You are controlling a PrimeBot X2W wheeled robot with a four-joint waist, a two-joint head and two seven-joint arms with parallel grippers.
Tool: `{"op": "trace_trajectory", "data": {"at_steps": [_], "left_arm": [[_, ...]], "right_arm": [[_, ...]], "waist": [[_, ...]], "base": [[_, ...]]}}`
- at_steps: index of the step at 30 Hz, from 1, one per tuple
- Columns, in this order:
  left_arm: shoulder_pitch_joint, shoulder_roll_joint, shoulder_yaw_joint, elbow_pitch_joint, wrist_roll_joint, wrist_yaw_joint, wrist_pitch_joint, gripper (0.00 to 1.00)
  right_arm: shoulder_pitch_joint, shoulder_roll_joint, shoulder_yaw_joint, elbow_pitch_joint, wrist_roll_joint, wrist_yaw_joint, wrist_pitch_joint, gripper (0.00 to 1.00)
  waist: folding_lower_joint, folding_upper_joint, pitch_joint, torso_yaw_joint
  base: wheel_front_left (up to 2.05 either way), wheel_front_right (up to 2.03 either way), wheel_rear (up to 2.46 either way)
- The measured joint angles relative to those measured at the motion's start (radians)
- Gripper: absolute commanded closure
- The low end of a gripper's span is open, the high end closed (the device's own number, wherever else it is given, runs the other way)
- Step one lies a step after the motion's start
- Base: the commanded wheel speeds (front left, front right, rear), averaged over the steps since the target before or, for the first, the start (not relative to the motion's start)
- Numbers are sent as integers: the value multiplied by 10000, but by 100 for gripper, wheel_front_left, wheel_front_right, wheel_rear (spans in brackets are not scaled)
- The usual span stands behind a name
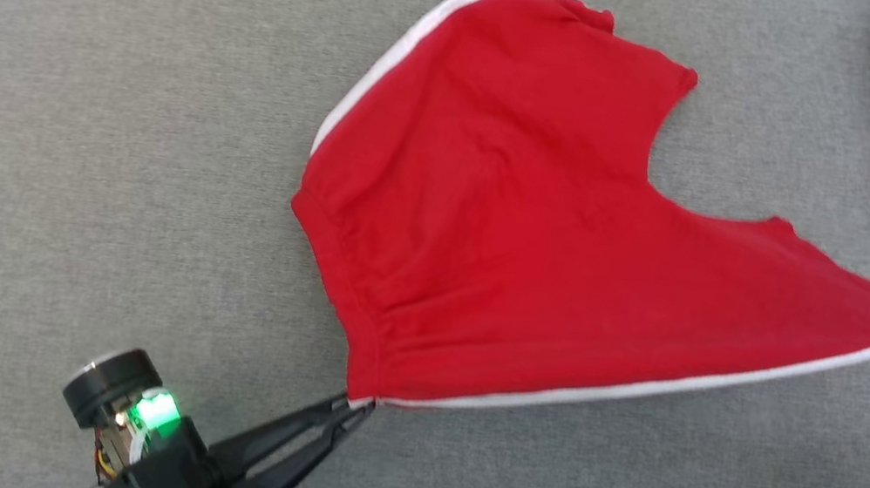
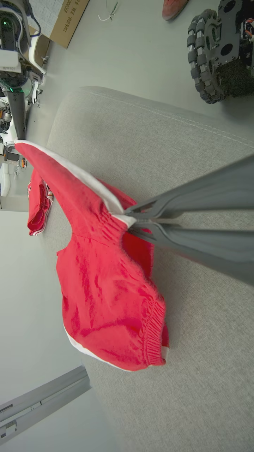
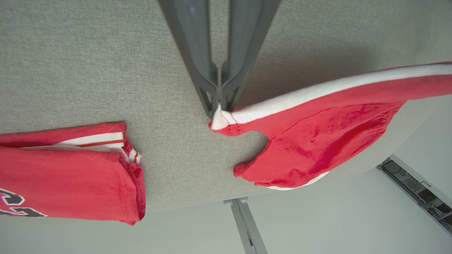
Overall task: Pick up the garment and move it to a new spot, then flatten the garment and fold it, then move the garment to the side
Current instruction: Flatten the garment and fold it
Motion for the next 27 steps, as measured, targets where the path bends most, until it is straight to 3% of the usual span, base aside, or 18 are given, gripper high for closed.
{"op": "trace_trajectory", "data": {"at_steps": [10,15,20,27], "left_arm": [[604,79,-700,-506,-815,-483,826,100],[754,144,-731,-700,-1678,-621,1233,100],[780,-84,-380,-721,-2594,-817,997,100],[147,-844,362,-29,-3659,-1413,378,100]], "right_arm": [[2137,362,-2090,-1547,-178,0,1666,100],[2372,729,-2500,-2052,-403,0,2514,100],[1813,953,-2382,-2086,-600,-2,3043,100],[-99,926,-1864,-1453,-892,-6,3348,100]], "waist": [[0,0,-423,708],[0,0,-538,999],[0,0,-544,1186],[0,0,-443,1562]], "base": [[0,0,0],[0,0,0],[0,0,0],[0,0,0]]}}
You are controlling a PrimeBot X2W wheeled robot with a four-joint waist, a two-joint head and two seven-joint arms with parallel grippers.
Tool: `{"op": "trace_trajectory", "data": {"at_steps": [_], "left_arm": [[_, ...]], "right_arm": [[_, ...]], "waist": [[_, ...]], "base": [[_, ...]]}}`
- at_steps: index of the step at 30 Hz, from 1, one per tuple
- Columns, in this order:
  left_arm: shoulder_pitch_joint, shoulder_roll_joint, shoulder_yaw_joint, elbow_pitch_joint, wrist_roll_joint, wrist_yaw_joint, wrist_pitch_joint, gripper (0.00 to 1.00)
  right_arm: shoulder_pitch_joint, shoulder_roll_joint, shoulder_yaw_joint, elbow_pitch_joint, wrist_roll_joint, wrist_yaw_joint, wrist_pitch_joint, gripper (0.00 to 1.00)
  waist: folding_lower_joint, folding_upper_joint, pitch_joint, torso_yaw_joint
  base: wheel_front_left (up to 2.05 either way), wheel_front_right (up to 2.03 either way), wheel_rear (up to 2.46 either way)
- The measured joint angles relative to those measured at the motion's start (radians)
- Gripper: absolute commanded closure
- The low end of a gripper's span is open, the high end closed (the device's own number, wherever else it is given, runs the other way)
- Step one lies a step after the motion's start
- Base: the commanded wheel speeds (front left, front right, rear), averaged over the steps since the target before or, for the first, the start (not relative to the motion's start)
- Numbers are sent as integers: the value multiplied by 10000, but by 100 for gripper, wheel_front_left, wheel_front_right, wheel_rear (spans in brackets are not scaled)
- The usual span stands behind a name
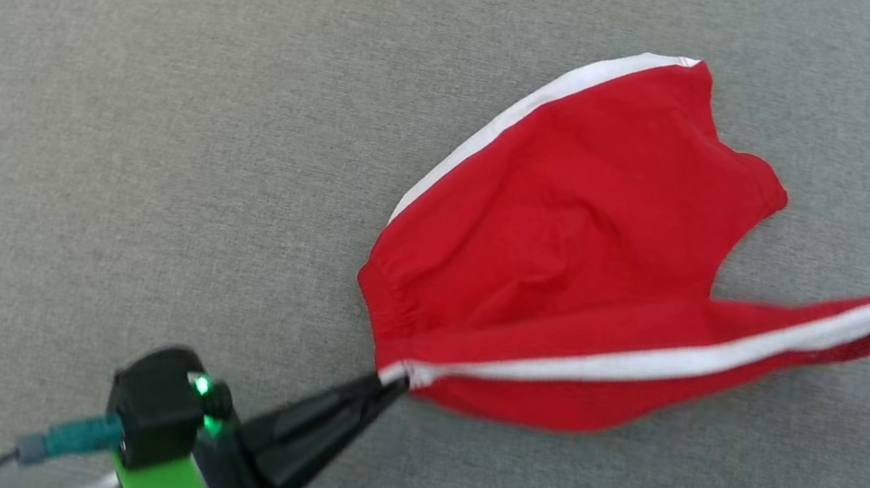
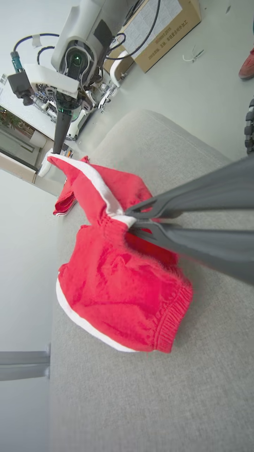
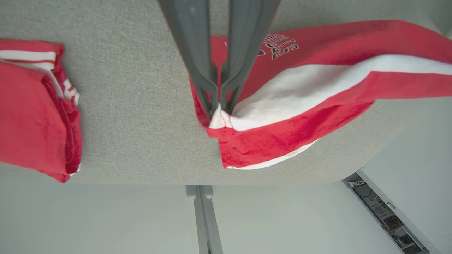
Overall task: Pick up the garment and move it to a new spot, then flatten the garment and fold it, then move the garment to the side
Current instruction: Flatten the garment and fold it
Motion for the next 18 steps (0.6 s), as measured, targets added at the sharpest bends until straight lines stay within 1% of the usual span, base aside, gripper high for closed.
{"op": "trace_trajectory", "data": {"at_steps": [3,6,10,12,14,16,18], "left_arm": [[-868,-184,414,240,-13,-161,-113,100],[-2343,-190,583,523,136,-297,84,100],[-4956,-92,752,968,194,-332,815,100],[-6600,-84,692,1262,136,-334,1208,100],[-8121,-144,489,1762,109,-336,1486,100],[-9607,-278,251,2368,209,-343,1628,100],[-11174,-485,-61,3254,556,-345,1590,100]], "right_arm": [[-948,-142,40,169,61,2,-19,100],[-2234,-416,-86,293,249,0,-123,100],[-4662,-706,82,771,435,0,-238,100],[-6292,-748,464,1266,355,0,-301,100],[-7872,-587,895,1887,217,-2,-422,100],[-9452,-236,1363,2543,-81,-2,-604,100],[-11128,228,1916,3498,-523,0,-874,100]], "waist": [[0,0,20,155],[0,0,40,174],[0,0,68,-73],[0,0,129,-271],[0,0,241,-462],[0,0,433,-630],[0,0,709,-834]], "base": [[0,0,0],[0,0,0],[0,0,0],[0,0,0],[0,0,0],[0,0,0],[0,0,0]]}}
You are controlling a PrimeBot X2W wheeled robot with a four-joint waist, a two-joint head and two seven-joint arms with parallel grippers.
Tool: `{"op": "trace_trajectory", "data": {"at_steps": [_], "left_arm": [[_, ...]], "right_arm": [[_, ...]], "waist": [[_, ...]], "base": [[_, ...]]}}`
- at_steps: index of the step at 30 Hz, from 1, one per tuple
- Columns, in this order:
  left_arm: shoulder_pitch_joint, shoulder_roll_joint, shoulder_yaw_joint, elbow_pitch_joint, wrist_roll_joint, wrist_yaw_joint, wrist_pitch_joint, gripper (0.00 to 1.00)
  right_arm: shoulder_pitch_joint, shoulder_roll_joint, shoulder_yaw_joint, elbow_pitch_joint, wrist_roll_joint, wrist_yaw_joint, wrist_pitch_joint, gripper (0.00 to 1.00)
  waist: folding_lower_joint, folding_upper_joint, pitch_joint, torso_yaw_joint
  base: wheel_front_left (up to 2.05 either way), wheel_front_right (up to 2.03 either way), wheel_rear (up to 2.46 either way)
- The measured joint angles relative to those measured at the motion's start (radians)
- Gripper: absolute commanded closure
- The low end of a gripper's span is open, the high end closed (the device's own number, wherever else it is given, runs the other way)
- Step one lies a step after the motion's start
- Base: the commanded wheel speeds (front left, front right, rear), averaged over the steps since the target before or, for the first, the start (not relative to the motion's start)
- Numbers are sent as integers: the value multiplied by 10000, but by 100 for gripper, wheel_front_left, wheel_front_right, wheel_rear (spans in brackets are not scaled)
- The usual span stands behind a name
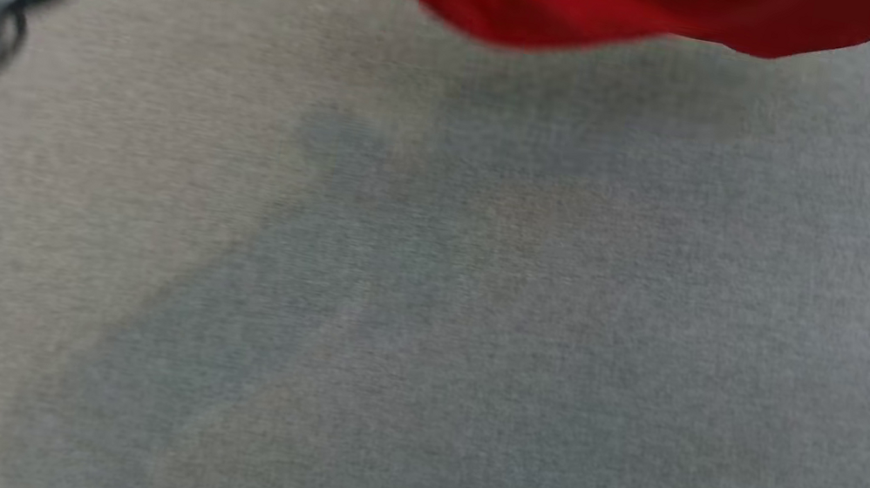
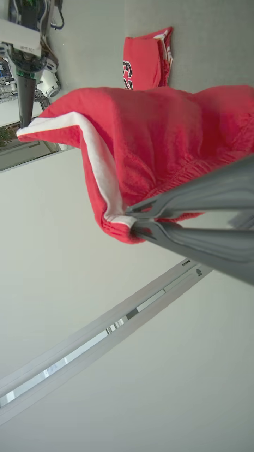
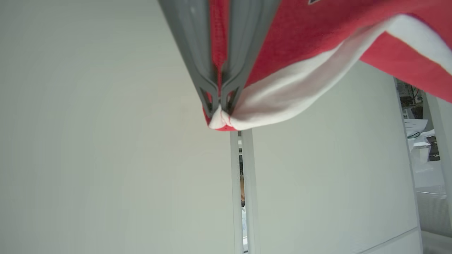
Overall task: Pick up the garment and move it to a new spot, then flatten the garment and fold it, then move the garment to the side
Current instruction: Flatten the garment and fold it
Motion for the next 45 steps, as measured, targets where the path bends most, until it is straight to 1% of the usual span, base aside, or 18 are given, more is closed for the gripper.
{"op": "trace_trajectory", "data": {"at_steps": [2,5,8,10,11,13,14,16,19,23,24,26,29,31,34,37,41,45], "left_arm": [[-1290,-161,-360,846,364,-2,-263,100],[-2985,-449,-769,2123,1126,-2,-1074,100],[-4216,-894,-727,3450,1956,-2,-1804,100],[-4689,-1195,-441,3889,2341,-2,-1923,100],[-4835,-1325,-140,3839,2665,0,-1923,100],[-4852,-1496,552,3313,2993,2,-1969,100],[-4730,-1519,886,2987,3225,2,-1987,100],[-4033,-1473,1135,2464,3440,2,-1990,100],[-2293,-1160,779,1680,3611,-8,-1981,100],[-255,-631,284,401,3536,-23,-1981,100],[508,-433,173,-4,3538,-23,-1981,100],[1580,-176,155,-577,3540,-29,-1983,100],[3323,148,-29,-1331,3534,-29,-1983,100],[4533,449,-305,-1676,3499,-29,-1983,100],[6078,767,-399,-1847,3457,-19,-1983,100],[7510,886,-514,-1950,3317,75,-1983,100],[8926,1035,-614,-2228,3170,336,-1983,100],[9847,1310,-861,-2581,2920,428,-1948,100]], "right_arm": [[-1323,470,341,884,-372,0,-408,100],[-2978,1005,623,2270,-1039,0,-1415,100],[-4219,1145,734,3377,-1611,0,-2510,100],[-4749,1112,842,3737,-1766,-2,-3066,100],[-4947,1041,953,3768,-1764,-2,-3254,100],[-5104,895,1154,3678,-1678,0,-3476,100],[-5075,759,1340,3536,-1530,-2,-3545,100],[-4770,474,1668,3196,-1275,2,-3613,100],[-3603,-63,2140,2491,-654,2,-3678,100],[-1392,-926,2694,1231,150,2,-3691,100],[-617,-1175,2677,830,412,2,-3693,100],[550,-1459,2441,301,696,2,-3718,100],[2704,-1753,2033,-385,959,2,-3731,100],[4262,-1808,1779,-779,1116,2,-3731,100],[6296,-1881,1517,-1285,1271,2,-3553,100],[8078,-1814,1062,-1724,1390,2,-3266,100],[10090,-1519,188,-2614,1557,2,-2867,100],[11702,-1267,-968,-3557,1590,2,-2320,100]], "waist": [[0,0,278,-222],[0,0,732,-669],[0,1,1305,-1167],[0,1,1679,-1415],[0,0,1892,-1536],[0,0,2269,-1716],[0,1,2484,-1802],[0,0,2843,-1920],[3,0,3328,-2035],[3,1,3605,-2019],[3,0,3577,-2002],[2,0,3481,-1979],[2,0,3207,-1942],[1,0,2915,-1916],[0,0,2378,-1878],[-1,0,1751,-1808],[-1,0,975,-1707],[-1,0,338,-1571]], "base": [[0,0,0],[0,0,0],[0,0,0],[0,0,0],[0,0,0],[0,0,0],[0,0,0],[0,0,0],[0,0,0],[0,0,0],[0,0,0],[0,0,0],[0,0,0],[0,0,0],[0,0,0],[0,0,0],[0,0,0],[0,0,0]]}}
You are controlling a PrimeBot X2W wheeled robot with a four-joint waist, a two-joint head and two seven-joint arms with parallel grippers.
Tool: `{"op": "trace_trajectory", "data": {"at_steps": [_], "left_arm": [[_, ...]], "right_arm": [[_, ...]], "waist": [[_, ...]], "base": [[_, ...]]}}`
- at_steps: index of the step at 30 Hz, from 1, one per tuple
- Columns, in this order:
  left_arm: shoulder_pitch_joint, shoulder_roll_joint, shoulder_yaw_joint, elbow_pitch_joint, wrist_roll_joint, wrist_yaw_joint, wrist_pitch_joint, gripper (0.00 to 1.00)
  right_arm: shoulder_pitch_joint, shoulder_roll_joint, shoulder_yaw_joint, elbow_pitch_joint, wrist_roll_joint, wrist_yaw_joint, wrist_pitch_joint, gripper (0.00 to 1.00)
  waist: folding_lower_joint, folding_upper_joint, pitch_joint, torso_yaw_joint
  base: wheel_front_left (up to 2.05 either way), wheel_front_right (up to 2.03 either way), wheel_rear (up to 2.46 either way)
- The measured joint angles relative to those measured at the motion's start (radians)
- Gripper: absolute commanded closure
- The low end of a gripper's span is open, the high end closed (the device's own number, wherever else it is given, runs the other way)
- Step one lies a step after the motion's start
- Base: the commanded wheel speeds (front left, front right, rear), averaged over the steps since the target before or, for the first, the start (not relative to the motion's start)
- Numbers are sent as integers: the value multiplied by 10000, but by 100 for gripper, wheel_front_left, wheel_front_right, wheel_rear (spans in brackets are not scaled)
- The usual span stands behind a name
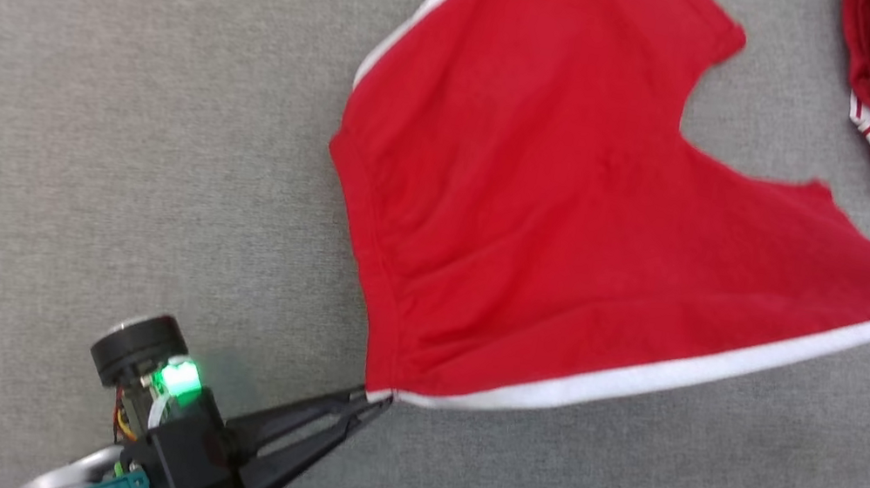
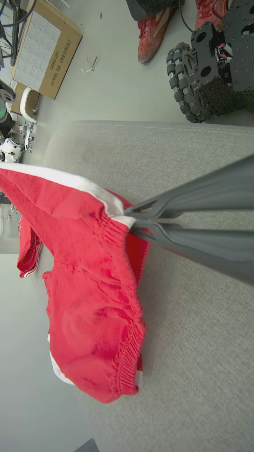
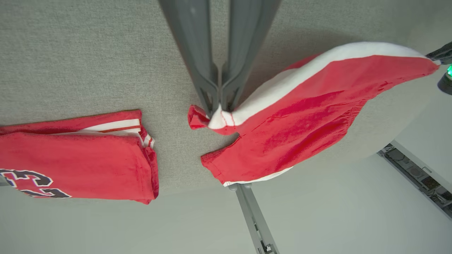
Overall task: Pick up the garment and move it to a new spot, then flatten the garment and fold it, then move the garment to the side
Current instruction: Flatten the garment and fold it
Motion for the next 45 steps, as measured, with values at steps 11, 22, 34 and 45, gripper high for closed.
{"op": "trace_trajectory", "data": {"at_steps": [11,22,34,45], "left_arm": [[-207,-788,259,232,-2537,-290,362,100],[-2311,-2019,-81,1342,-6334,-416,581,100],[-4452,-2169,-769,2460,-8355,-418,483,100],[-5306,-2535,-1158,3382,-8989,-418,376,79]], "right_arm": [[-138,642,-1147,-717,-468,-2,2477,100],[-4019,-17,-932,1262,-77,-2,5170,100],[-8427,-232,474,3085,-188,-2,7313,100],[-11116,73,2353,4752,-794,-4,7952,75]], "waist": [[0,0,-501,825],[0,0,118,1751],[0,0,1465,2658],[1,0,2120,3238]], "base": [[0,0,0],[0,0,0],[0,0,0],[0,0,0]]}}
